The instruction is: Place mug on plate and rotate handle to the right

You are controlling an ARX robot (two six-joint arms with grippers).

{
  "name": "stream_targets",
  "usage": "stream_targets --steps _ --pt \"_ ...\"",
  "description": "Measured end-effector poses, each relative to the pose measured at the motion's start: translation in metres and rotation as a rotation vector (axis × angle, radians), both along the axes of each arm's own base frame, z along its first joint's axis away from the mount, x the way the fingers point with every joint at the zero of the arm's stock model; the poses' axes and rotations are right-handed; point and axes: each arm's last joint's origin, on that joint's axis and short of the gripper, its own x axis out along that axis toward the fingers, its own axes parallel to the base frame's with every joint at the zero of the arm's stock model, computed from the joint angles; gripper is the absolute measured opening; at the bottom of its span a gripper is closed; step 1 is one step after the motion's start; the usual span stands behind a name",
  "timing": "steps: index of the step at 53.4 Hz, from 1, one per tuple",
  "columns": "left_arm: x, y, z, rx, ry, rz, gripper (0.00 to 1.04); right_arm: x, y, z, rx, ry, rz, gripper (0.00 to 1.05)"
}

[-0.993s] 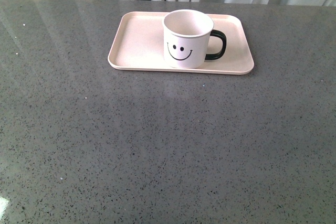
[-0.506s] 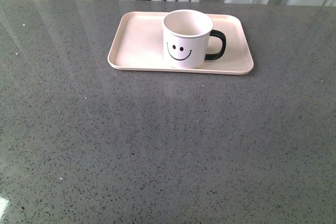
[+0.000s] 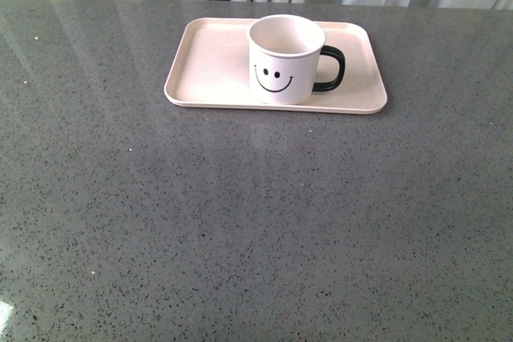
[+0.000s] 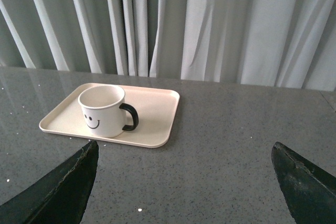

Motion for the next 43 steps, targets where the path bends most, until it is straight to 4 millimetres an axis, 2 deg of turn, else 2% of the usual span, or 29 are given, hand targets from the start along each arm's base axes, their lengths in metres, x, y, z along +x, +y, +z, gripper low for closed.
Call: stream_targets --steps 23,31,43 --pt "-0.009 0.0 -0.001 0.0 0.0 0.0 0.01 0.0 0.0 0.0 0.0 0.0 0.0 0.96" --pt "-0.018 0.0 -0.004 0.0 0.019 0.0 0.01 0.0 0.0 0.0 0.0 0.0 0.0 0.96" --pt "-0.019 0.0 -0.004 0.0 0.017 0.002 0.01 0.0 0.0 0.0 0.0 0.0 0.0 0.96"
